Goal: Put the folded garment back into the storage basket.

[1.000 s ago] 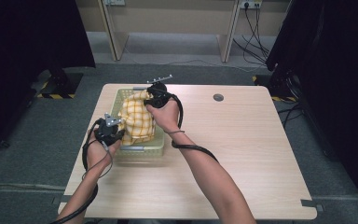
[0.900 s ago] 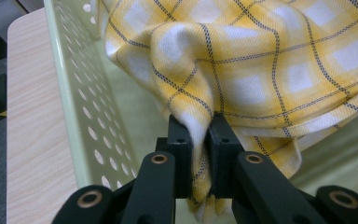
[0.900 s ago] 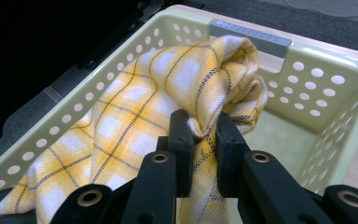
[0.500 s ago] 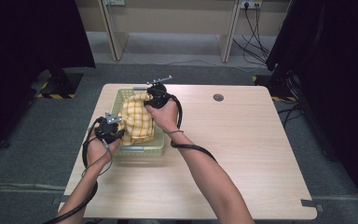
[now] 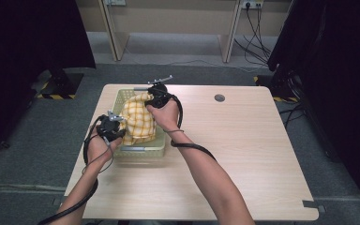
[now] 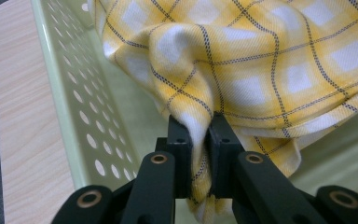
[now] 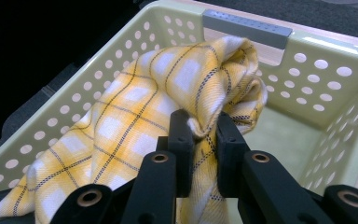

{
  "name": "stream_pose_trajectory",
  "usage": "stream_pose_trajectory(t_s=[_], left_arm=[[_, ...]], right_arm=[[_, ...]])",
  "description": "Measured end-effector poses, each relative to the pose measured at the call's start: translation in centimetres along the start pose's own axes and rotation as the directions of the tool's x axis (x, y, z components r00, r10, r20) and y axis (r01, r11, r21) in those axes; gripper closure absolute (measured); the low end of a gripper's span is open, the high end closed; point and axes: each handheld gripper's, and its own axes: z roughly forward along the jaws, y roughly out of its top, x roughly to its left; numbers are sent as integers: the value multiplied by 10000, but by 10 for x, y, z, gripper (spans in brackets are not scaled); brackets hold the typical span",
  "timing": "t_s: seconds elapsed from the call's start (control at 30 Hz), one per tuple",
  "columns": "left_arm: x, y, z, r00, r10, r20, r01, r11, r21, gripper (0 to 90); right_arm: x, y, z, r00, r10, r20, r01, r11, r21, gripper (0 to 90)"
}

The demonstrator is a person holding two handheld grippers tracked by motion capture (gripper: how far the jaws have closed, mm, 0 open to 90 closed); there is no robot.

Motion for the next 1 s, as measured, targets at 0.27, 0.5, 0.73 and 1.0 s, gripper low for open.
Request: stream_pose_trajectory(t_s=[0.27,0.5,0.73,1.0], left_arm=[[1,6,3,10000,7,56,-8,9998,190,818],[1,8,8,9999,103,120,-108,9990,435,818],[0,10,11,9997,121,188,-132,9981,605,817],[2,10,14,9997,96,229,-114,9968,793,815]], right_arm=[[-3,3,2,9999,92,40,-92,9999,87,807],[-7,1,7,9997,240,68,-241,9995,227,806],[-9,0,12,9994,343,94,-347,9985,432,806],[-10,-1,17,9991,418,90,-423,9972,617,804]])
